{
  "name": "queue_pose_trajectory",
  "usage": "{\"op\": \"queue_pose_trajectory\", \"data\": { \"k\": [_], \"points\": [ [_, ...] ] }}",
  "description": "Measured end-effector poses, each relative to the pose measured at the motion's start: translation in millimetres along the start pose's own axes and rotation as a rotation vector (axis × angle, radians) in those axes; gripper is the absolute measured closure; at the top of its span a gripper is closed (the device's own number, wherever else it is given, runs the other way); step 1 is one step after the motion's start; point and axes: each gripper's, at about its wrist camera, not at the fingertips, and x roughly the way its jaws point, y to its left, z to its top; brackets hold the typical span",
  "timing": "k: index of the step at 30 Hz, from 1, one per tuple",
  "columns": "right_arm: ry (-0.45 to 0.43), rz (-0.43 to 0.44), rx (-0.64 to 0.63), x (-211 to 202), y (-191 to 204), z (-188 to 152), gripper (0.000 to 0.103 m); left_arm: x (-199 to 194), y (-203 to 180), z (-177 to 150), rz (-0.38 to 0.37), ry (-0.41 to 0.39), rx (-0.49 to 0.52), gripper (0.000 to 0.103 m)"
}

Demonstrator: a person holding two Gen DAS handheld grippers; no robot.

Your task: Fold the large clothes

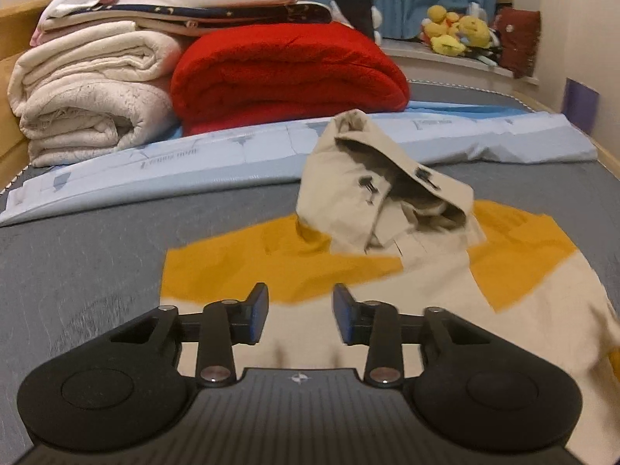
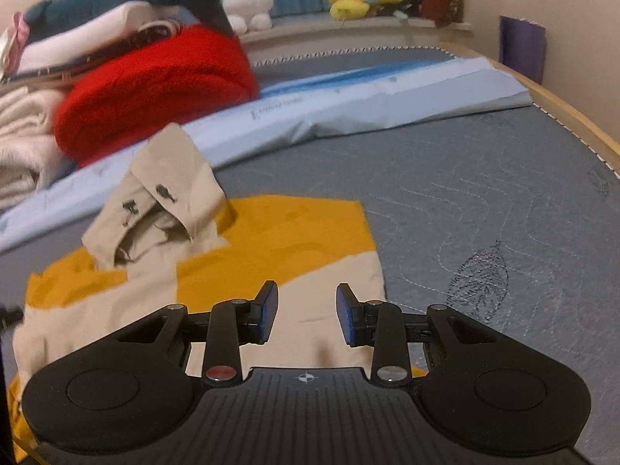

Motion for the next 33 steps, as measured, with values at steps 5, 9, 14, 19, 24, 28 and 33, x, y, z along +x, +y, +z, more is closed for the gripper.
{"op": "queue_pose_trajectory", "data": {
  "k": [5,9,14,19,24,28,33],
  "points": [
    [-0.002,0.016,-0.012,0.7,-0.9,4.0,0.092,53.3,-4.1,74.5,-0.037,0.000,-0.075,0.087],
    [-0.007,0.021,-0.004,1.7,-3.8,8.0,0.092,121.6,-16.5,130.6,-0.053,0.018,-0.119,0.087],
    [0.028,0.001,0.005,12.2,-11.7,9.0,0.091,192.4,-41.7,179.9,-0.028,-0.033,-0.108,0.085],
    [0.050,-0.001,0.022,19.4,-16.3,7.4,0.091,250.0,-61.6,204.6,0.006,-0.046,-0.110,0.057],
    [0.074,0.010,0.007,26.1,-14.1,3.9,0.091,300.6,-70.2,209.0,0.086,-0.013,-0.094,0.050],
    [0.084,0.014,-0.004,28.7,-12.8,3.6,0.091,328.2,-73.4,204.2,0.119,0.007,-0.055,0.054],
    [0.087,0.024,0.004,30.7,-10.1,4.8,0.091,322.5,-75.1,205.4,0.085,0.019,-0.003,0.102]
  ]
}}
